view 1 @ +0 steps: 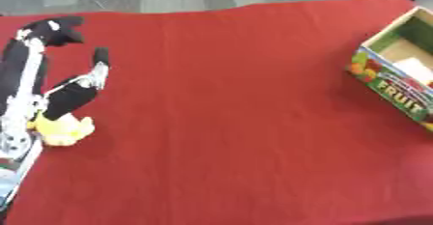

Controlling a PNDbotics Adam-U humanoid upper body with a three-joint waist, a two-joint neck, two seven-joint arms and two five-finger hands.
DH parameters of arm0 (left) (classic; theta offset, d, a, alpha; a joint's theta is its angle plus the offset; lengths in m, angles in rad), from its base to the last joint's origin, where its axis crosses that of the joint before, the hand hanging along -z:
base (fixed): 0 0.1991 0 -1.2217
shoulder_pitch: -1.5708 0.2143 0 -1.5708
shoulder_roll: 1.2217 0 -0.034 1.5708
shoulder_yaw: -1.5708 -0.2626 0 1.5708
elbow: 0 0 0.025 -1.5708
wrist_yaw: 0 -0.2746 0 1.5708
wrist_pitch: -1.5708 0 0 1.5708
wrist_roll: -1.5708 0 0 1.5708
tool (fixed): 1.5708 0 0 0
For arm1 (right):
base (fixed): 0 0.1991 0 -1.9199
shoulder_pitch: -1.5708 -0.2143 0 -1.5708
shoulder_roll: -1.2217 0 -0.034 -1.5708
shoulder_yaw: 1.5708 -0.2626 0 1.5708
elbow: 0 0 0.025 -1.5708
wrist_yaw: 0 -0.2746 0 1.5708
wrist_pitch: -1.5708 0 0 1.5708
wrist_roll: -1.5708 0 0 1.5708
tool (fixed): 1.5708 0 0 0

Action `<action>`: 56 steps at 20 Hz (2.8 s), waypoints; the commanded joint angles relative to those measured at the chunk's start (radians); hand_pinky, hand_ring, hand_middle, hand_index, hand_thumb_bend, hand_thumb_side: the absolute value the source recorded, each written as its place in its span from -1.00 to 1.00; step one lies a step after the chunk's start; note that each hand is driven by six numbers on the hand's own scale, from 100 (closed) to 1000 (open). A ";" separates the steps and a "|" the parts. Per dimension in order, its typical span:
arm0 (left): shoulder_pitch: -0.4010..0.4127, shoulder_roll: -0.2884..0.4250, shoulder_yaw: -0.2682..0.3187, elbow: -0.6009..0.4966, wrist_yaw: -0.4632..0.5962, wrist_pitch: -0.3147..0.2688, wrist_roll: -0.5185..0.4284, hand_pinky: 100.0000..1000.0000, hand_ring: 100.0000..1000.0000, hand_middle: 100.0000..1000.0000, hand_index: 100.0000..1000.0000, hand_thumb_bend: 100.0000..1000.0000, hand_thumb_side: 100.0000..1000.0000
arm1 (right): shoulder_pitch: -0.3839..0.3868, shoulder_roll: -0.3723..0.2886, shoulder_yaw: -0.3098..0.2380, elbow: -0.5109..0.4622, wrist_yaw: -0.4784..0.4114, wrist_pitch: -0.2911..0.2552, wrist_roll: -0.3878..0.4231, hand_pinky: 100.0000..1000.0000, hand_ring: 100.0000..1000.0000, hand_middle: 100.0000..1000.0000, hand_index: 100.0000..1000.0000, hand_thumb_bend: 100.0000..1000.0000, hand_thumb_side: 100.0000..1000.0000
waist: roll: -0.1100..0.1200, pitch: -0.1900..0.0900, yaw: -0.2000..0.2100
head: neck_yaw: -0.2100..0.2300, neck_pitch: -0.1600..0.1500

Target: Pick up the objects with one hand, pass them to the other hand, and then place them into the box on the other side of the table.

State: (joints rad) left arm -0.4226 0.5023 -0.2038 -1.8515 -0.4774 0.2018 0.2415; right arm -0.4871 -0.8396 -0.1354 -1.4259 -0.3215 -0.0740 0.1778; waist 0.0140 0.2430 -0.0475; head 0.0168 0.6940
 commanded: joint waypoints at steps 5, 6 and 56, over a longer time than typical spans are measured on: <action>-0.005 0.091 0.051 -0.038 0.043 0.053 -0.036 0.42 0.28 0.04 0.58 -0.60 -0.35 | 0.032 -0.006 -0.024 -0.218 -0.101 -0.010 0.012 0.98 1.00 0.53 0.85 -1.00 -0.37 | 0.001 -0.036 0.008 | 0.070 0.024; -0.005 0.104 0.055 -0.039 0.049 0.063 -0.054 0.42 0.28 0.05 0.59 -0.58 -0.34 | 0.037 -0.005 -0.022 -0.239 -0.107 -0.012 0.009 0.98 1.00 0.53 0.85 -1.00 -0.39 | 0.001 -0.038 0.009 | 0.074 0.024; -0.177 0.398 -0.040 0.213 -0.175 -0.114 -1.075 0.60 0.60 0.49 0.52 0.27 -1.00 | 0.098 0.004 0.025 -0.295 -0.023 -0.010 0.037 0.98 1.00 0.50 0.82 -1.00 -0.26 | 0.008 -0.045 0.003 | 0.137 0.036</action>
State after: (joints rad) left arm -0.5811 0.8543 -0.2466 -1.6391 -0.6407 0.0958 -0.8182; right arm -0.3807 -0.8121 -0.1029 -1.7164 -0.3528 -0.0822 0.2106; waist 0.0236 0.2165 -0.0432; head 0.1484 0.7272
